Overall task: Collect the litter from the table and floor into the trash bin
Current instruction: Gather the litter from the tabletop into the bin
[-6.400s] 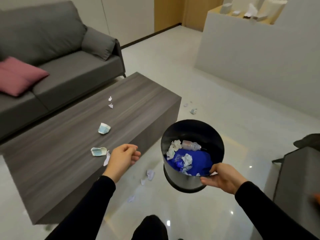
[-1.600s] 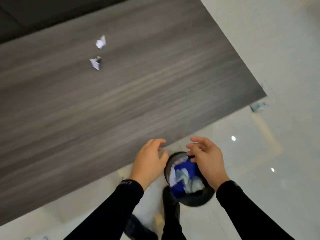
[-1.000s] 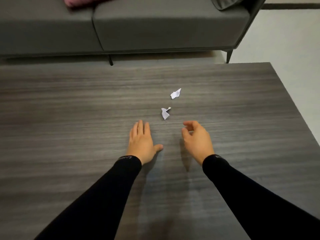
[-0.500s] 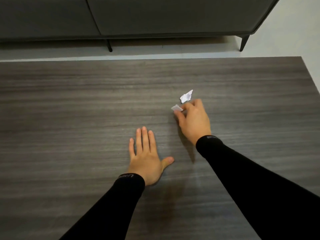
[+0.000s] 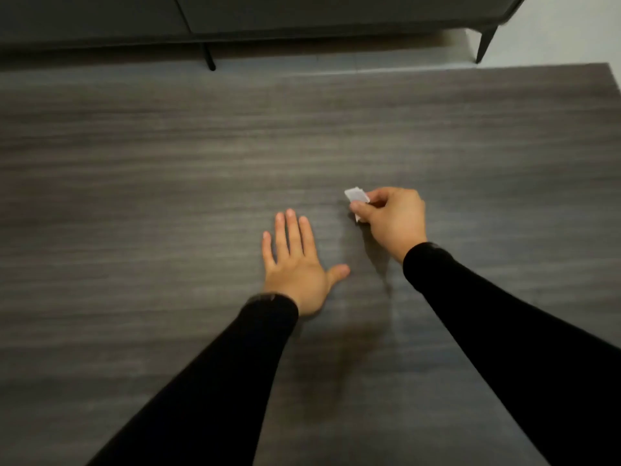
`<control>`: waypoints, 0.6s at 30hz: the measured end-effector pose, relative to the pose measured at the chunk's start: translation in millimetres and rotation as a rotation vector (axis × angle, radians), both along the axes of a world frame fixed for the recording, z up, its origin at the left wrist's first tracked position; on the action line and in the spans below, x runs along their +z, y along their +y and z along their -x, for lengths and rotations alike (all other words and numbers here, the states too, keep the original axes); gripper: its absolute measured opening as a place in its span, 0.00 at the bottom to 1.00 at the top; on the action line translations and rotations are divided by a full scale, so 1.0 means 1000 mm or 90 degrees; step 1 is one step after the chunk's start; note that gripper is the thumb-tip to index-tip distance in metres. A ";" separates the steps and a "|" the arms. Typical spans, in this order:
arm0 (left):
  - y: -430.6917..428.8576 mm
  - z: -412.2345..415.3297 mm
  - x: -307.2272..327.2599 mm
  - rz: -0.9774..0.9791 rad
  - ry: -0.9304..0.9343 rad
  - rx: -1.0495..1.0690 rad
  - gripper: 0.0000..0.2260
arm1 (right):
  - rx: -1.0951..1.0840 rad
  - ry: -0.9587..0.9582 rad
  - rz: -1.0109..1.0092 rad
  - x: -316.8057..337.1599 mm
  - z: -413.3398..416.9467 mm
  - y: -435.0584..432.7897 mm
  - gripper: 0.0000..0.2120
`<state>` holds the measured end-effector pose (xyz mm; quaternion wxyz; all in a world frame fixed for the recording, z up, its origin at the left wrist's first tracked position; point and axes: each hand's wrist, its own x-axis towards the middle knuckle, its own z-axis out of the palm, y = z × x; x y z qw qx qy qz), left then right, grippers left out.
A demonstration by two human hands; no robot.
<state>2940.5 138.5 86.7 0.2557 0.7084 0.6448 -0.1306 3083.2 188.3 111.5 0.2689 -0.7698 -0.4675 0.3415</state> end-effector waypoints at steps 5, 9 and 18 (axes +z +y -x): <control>0.000 -0.002 -0.002 -0.032 0.018 -0.004 0.46 | -0.149 0.229 0.044 0.012 -0.013 -0.080 0.14; -0.004 0.001 0.012 -0.026 -0.015 -0.006 0.40 | -0.263 0.324 0.037 0.021 -0.016 -0.158 0.09; -0.186 -0.061 0.081 0.076 -0.383 -0.059 0.13 | -0.470 0.292 0.018 0.075 -0.039 -0.320 0.06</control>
